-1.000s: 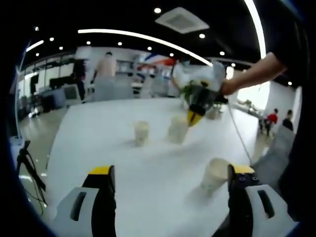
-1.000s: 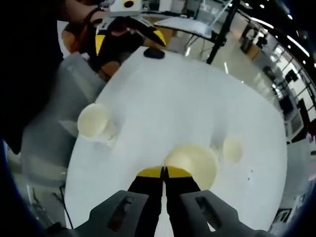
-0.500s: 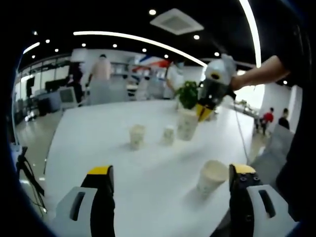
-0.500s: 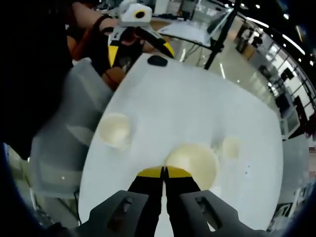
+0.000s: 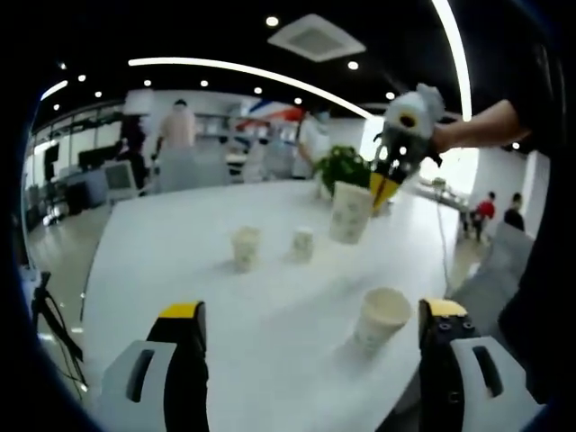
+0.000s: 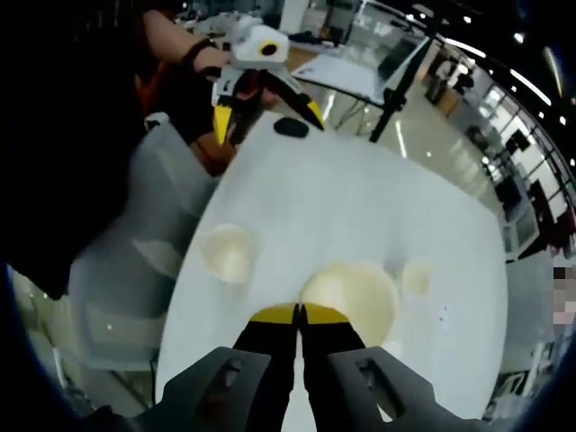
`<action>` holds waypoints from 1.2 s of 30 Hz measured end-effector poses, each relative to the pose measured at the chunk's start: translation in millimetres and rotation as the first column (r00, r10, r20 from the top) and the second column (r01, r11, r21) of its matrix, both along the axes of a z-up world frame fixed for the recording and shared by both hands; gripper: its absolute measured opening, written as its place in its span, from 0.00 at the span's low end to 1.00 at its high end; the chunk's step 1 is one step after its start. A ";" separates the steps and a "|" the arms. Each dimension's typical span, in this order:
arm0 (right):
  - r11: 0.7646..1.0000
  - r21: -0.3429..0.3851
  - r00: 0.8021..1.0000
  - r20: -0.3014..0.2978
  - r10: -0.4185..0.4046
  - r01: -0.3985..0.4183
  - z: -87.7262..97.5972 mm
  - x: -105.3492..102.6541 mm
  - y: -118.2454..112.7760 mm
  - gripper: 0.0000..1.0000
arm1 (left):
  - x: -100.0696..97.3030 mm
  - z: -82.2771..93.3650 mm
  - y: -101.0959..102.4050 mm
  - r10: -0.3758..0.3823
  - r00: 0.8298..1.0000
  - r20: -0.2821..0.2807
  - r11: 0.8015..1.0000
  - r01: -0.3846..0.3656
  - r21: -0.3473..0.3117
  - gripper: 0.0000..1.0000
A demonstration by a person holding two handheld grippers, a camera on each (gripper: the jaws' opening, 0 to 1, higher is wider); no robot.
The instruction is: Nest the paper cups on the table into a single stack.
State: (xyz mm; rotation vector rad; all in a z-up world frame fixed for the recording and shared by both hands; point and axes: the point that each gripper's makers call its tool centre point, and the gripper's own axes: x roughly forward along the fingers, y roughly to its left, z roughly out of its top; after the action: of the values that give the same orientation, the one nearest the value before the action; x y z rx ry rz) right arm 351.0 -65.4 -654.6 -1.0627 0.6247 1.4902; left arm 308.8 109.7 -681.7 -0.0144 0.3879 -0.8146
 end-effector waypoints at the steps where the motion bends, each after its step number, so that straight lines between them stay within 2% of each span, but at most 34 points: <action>1: 1.000 0.003 1.000 0.001 -0.001 0.001 2.2 -1.3 0.4 0.00 | -0.4 -0.3 -0.4 -0.003 1.000 0.000 1.000 0.003 0.002 0.96; 5: 1.000 0.011 1.000 0.012 0.008 -0.008 10.4 -7.5 3.7 0.00 | -1.2 0.9 -2.3 -0.010 1.000 -0.005 1.000 0.010 -0.014 0.97; 17: 0.999 0.030 0.999 0.028 0.024 -0.025 40.1 -28.5 20.9 0.00 | -1.5 -2.1 -3.0 -0.035 0.999 -0.007 0.999 0.035 0.005 0.97; 25: 0.999 0.031 1.000 0.008 0.017 -0.017 52.4 -42.5 28.0 0.00 | -6.3 -4.0 -3.6 -0.049 0.999 -0.006 0.999 0.049 0.011 0.97; 30: 0.999 0.032 1.000 -0.005 0.013 -0.013 56.2 -52.4 32.7 0.00 | -9.2 -4.6 -2.8 -0.053 0.999 -0.004 0.998 0.053 0.014 0.97; 36: 1.000 0.025 1.000 -0.021 0.013 -0.013 48.7 -63.0 34.4 0.00 | -13.2 -6.2 -1.4 -0.056 0.998 -0.009 0.998 0.056 0.015 0.97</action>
State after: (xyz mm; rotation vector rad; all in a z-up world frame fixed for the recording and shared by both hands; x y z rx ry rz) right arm 288.0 -31.0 -605.9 -1.0353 0.6139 1.5184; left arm 295.6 108.3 -687.8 0.0069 0.4038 -0.8667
